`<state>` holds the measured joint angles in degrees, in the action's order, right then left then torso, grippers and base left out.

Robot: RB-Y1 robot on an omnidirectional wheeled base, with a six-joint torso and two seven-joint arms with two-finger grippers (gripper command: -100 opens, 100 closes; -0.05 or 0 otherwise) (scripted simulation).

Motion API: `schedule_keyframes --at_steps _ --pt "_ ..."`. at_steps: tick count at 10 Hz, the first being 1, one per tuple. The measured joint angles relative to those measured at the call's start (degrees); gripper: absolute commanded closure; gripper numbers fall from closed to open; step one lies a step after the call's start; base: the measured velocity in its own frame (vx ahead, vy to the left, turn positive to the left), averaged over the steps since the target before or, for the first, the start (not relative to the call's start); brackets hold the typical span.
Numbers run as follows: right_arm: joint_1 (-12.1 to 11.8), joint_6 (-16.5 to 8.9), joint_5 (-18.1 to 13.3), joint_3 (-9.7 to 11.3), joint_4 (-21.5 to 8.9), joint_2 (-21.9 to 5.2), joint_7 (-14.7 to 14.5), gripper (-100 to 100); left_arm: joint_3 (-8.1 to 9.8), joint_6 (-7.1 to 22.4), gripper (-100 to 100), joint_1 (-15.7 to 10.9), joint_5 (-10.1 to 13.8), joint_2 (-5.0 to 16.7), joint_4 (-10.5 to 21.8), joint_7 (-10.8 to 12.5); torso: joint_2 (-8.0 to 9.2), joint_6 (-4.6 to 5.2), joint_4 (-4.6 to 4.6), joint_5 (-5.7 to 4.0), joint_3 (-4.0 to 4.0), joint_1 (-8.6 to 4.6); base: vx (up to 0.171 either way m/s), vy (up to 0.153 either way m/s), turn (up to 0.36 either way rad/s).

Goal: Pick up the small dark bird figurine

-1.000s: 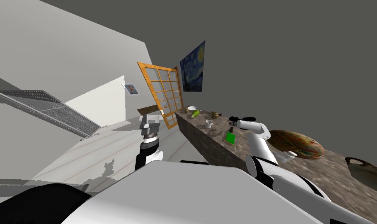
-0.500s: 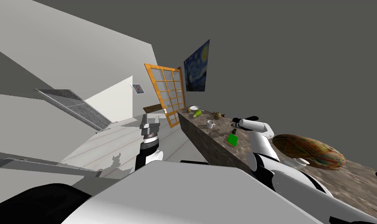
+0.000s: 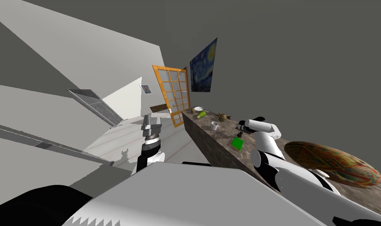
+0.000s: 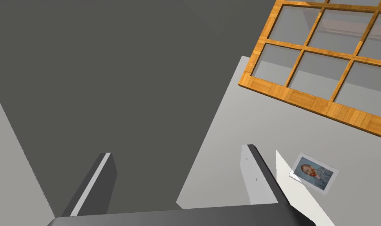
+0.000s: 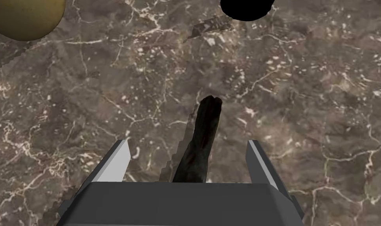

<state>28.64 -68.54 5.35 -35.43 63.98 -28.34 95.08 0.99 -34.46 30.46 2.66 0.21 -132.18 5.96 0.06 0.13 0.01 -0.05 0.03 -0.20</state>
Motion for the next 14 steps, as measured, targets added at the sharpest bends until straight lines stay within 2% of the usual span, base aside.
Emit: schedule_keyframes --at_steps 3,5,6,12,14 --pt "1.3 -4.2 0.2 -2.4 -3.5 -1.7 4.7 -100 0.00 0.0 0 0.0 0.0 0.0 0.0 0.0 0.01 -0.01 0.00 0.00 0.00 -0.02 -0.026 -0.043 0.122" --pt "2.4 -5.9 0.2 -3.7 -6.9 -3.1 7.5 -100 0.00 0.0 0 0.0 0.0 0.0 0.0 0.0 -0.01 -0.03 0.00 0.00 -0.01 -0.01 -0.025 -0.038 0.137" --pt "2.5 -6.8 0.2 -4.2 -7.5 -3.3 8.6 -100 0.00 0.0 0 0.0 0.0 0.0 0.0 0.0 -0.01 0.02 0.00 0.00 -0.01 0.02 -0.029 -0.034 0.122" --pt "5.1 -13.3 0.1 -8.4 -15.7 -7.4 17.3 -100 0.00 0.0 0 0.0 0.0 0.0 0.0 0.0 -0.03 0.02 0.00 0.00 -0.01 0.00 -0.028 -0.043 0.133" --pt "5.3 -15.2 0.2 -9.5 -17.1 -8.2 19.4 -100 0.00 0.0 0 0.0 0.0 0.0 0.0 0.0 -0.03 0.02 0.00 -0.01 -0.01 0.00 -0.015 -0.027 0.048"
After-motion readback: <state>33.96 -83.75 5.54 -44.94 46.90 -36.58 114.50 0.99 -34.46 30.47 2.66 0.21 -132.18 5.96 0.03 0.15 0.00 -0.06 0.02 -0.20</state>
